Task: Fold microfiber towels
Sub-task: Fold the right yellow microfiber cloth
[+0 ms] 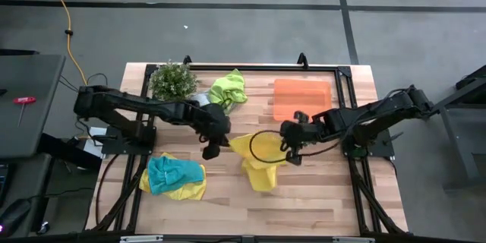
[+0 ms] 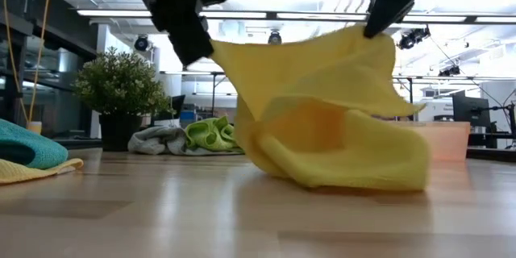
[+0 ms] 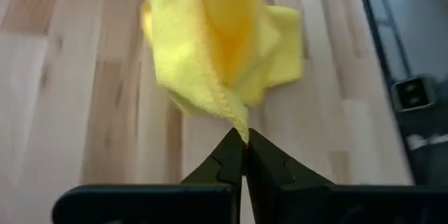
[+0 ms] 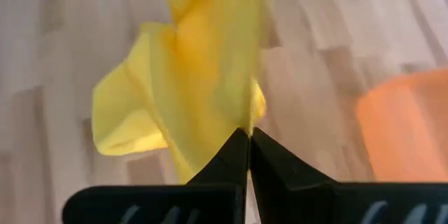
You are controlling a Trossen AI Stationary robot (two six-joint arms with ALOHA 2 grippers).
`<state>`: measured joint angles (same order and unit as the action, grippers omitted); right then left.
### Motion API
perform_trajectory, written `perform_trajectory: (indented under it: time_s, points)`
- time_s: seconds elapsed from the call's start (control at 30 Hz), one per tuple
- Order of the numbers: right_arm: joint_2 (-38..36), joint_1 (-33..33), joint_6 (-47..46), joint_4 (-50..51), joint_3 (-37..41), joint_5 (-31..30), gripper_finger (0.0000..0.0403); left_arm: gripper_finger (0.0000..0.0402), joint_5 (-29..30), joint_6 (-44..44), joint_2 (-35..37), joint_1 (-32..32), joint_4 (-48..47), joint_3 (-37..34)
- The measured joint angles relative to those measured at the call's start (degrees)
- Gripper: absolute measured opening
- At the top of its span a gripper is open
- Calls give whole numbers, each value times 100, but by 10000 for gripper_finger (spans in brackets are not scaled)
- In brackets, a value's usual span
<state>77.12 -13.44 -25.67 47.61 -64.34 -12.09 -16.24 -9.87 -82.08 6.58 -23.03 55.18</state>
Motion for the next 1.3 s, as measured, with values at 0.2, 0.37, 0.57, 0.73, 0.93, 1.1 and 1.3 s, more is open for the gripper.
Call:
perform_trajectory:
  time_s: [0.2,0.37,0.57,0.73,0.93,1.1,1.3]
  points:
    - [1,337,-399,35,0,284,20,1,-6,-872,172,-156,-251,-2]
    - [0,399,-404,466,0,808,93,0,51,-1048,106,-282,-333,-3]
    - [-51,121,-421,824,290,931,174,0,191,-1110,109,-288,-334,-4]
    - [-166,-214,-1211,-1137,1518,1192,188,0,191,-1146,109,-270,-335,-4]
    - [129,-122,-2914,-4395,3005,141,188,0,191,-1204,109,-276,-380,-4]
    - [709,215,-3845,-5271,3335,-277,188,0,191,-1204,109,-276,-375,-4]
    - [1337,418,-4324,-5573,3230,50,188,0,191,-1256,109,-276,-388,-4]
